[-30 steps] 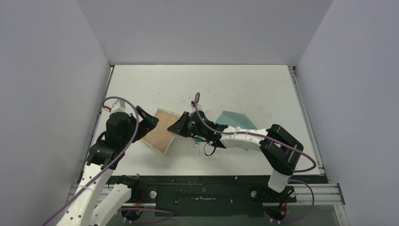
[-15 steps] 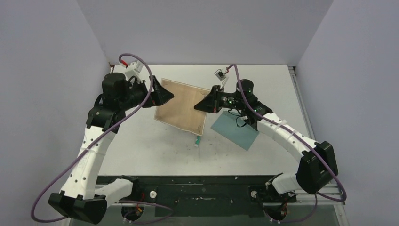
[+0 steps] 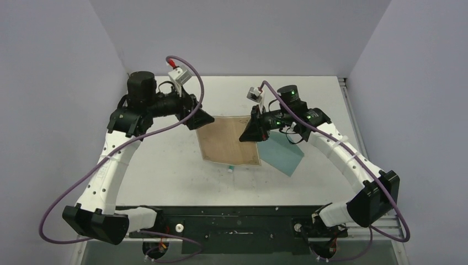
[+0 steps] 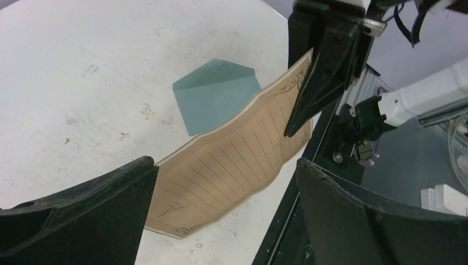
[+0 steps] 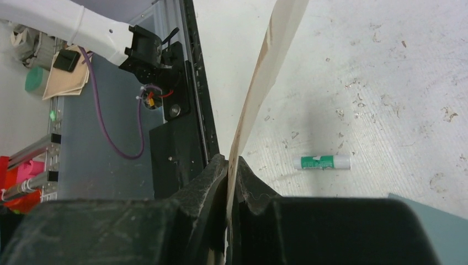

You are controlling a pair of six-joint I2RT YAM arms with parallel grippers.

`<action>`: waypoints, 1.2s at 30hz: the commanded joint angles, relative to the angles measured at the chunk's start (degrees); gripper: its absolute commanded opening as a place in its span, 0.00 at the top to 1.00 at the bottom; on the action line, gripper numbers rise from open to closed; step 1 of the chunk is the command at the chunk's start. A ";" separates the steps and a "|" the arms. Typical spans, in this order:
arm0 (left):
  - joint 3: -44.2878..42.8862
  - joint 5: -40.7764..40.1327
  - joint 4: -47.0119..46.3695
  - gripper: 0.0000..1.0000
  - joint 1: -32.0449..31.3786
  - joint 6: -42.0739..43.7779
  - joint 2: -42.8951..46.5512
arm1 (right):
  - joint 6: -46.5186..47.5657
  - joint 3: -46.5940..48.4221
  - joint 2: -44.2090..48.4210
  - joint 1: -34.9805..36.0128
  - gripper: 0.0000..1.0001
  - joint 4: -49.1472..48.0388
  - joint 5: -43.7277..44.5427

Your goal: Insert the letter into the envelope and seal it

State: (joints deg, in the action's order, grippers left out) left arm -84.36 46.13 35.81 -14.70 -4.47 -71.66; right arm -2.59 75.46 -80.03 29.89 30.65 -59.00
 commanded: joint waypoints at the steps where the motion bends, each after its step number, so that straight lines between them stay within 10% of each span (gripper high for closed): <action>1: 2.38 5.19 2.70 0.03 -0.84 8.58 0.87 | 6.95 4.02 -0.74 -0.80 0.95 4.02 -4.79; 12: 4.38 7.57 3.77 0.01 -0.94 13.01 -0.07 | 10.34 7.50 -1.25 -0.80 0.95 9.93 -8.22; 28: 4.55 16.06 8.39 0.81 -0.87 16.95 -2.76 | 13.40 12.71 -3.08 -0.95 0.95 13.04 -11.14; 33: 4.10 15.04 6.54 0.27 -1.02 14.75 -3.54 | 14.43 13.34 -3.33 -0.97 0.95 14.27 -11.54; 36: 4.85 14.75 3.86 0.21 -1.71 12.84 -3.71 | 14.65 13.57 -3.47 -0.94 0.95 14.56 -12.28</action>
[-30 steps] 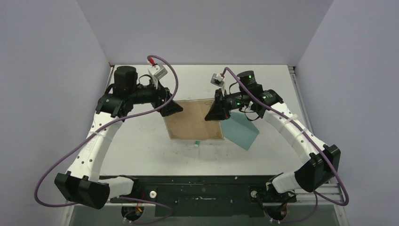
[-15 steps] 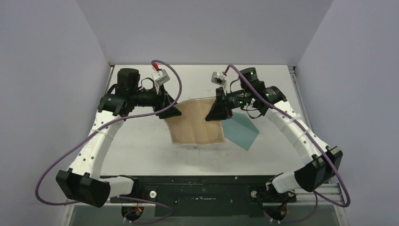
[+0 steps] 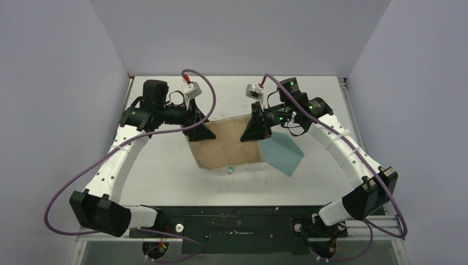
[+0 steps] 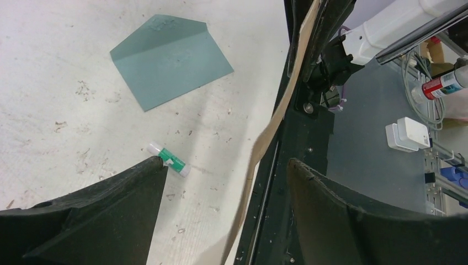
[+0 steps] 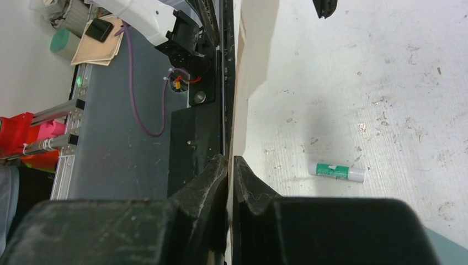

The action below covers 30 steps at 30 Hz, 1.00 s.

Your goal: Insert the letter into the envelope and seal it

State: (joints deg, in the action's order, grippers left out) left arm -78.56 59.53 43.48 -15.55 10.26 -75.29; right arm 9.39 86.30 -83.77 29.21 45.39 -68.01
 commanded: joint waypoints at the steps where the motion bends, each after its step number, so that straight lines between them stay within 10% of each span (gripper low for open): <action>1: -0.61 0.99 -4.91 0.21 -1.22 -2.65 -0.05 | 2.80 2.73 0.20 -0.21 0.95 -0.02 -3.72; 4: -0.18 0.23 -6.10 0.25 -2.21 -3.10 -0.44 | 3.41 2.60 0.30 -0.03 0.95 0.67 -4.33; 10: -2.22 0.28 0.69 0.75 -2.39 1.94 -1.68 | 3.85 2.92 0.45 -0.14 0.95 1.55 -3.44; 18: -2.35 -1.92 6.90 0.76 -2.38 6.44 -0.21 | 3.30 4.06 0.58 -0.56 0.95 1.41 -1.71; 23: -2.47 -0.38 5.63 1.00 -2.38 5.09 0.11 | 2.56 4.12 0.76 -0.56 0.95 1.01 -1.60; 30: 5.98 -6.73 -26.03 1.00 -2.38 -21.15 3.32 | -7.89 1.53 1.61 1.21 0.86 -9.26 1.59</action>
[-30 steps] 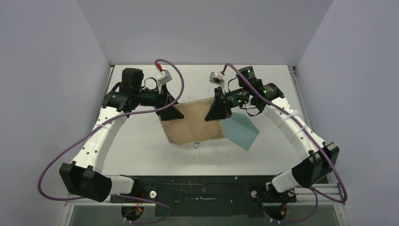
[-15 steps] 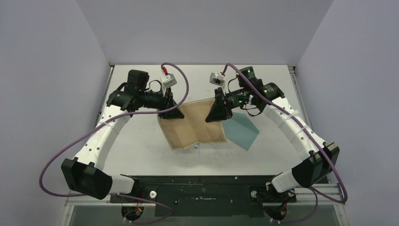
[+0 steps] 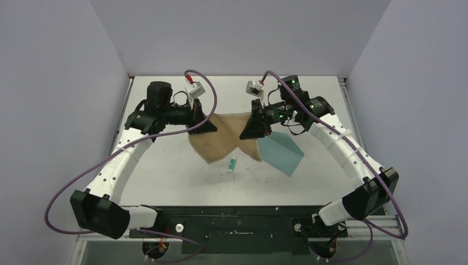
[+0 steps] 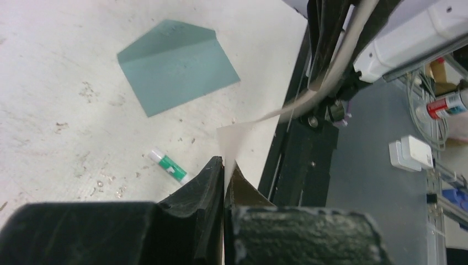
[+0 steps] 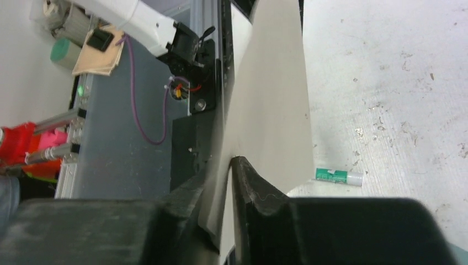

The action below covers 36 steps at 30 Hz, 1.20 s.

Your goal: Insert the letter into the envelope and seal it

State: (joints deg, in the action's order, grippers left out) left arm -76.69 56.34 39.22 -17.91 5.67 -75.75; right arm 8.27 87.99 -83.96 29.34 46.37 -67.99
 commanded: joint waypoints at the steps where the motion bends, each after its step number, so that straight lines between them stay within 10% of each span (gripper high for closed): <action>1: 5.84 -4.91 -26.26 1.00 -0.02 -20.61 4.23 | -10.41 -1.62 2.26 1.86 0.77 -13.74 2.74; 6: 10.21 -10.36 -36.24 1.00 0.00 -30.20 4.53 | -22.81 -9.08 3.79 8.21 0.30 -29.98 8.51; 15: 9.96 -9.85 -40.80 1.00 1.38 -34.38 3.25 | -22.24 -10.93 6.40 9.87 0.04 -32.29 5.92; 27: 7.96 10.98 -38.29 1.00 3.67 -30.87 4.71 | -29.17 -16.27 8.98 -1.75 0.01 -40.75 14.84; 36: 7.90 17.88 -45.18 1.00 4.08 -34.50 6.70 | -29.56 -15.73 5.73 0.58 0.16 -45.15 -2.31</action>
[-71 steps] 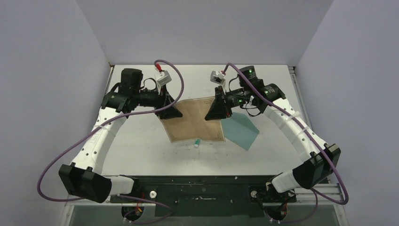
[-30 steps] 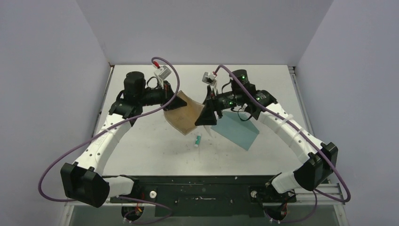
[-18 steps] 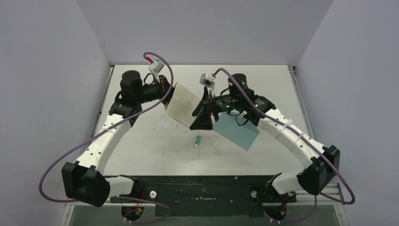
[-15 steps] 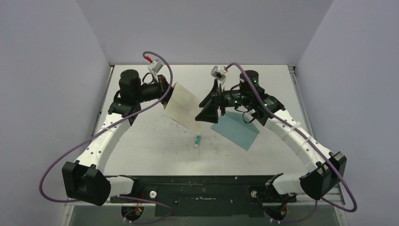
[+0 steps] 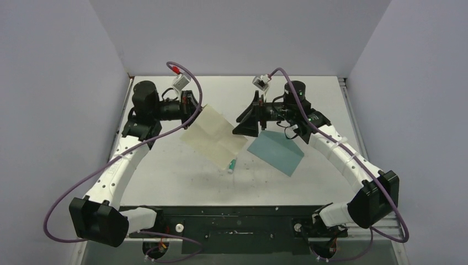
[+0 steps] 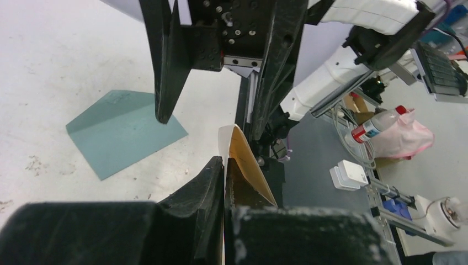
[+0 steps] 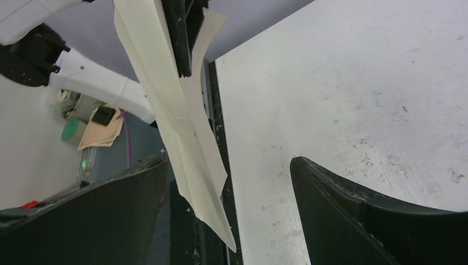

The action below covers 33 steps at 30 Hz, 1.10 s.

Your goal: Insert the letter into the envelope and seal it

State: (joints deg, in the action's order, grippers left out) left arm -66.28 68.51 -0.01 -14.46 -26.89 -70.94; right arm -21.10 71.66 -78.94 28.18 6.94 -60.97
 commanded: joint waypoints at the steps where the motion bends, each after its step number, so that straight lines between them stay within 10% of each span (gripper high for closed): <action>1: -2.29 6.17 -7.39 1.00 0.59 -2.97 1.99 | 0.20 0.90 0.35 2.09 0.20 -4.88 -10.05; 6: -1.20 7.04 -16.00 1.00 0.84 -8.91 2.42 | 5.41 4.12 -2.62 5.04 0.35 2.89 -8.85; 13: -1.48 5.13 -15.54 1.00 3.53 -8.95 3.18 | 0.83 3.69 -2.87 4.80 0.94 -2.37 -7.34; 21: -0.96 -9.12 6.13 0.32 10.76 7.01 7.06 | -2.76 1.59 -0.35 0.49 0.95 -4.98 -2.54; 30: -9.63 -73.68 33.62 0.16 12.88 4.32 4.02 | -1.90 3.12 0.87 -2.17 0.95 1.97 20.92; 33: -11.46 -65.25 33.86 0.16 13.36 2.19 3.03 | -2.02 3.34 1.15 -1.86 0.95 2.26 27.09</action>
State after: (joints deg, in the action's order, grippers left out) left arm -73.08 13.65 26.74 -1.83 -21.10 -67.18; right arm -23.70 72.75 -80.40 26.17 8.84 -46.70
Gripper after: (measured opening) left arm 0.839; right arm 0.060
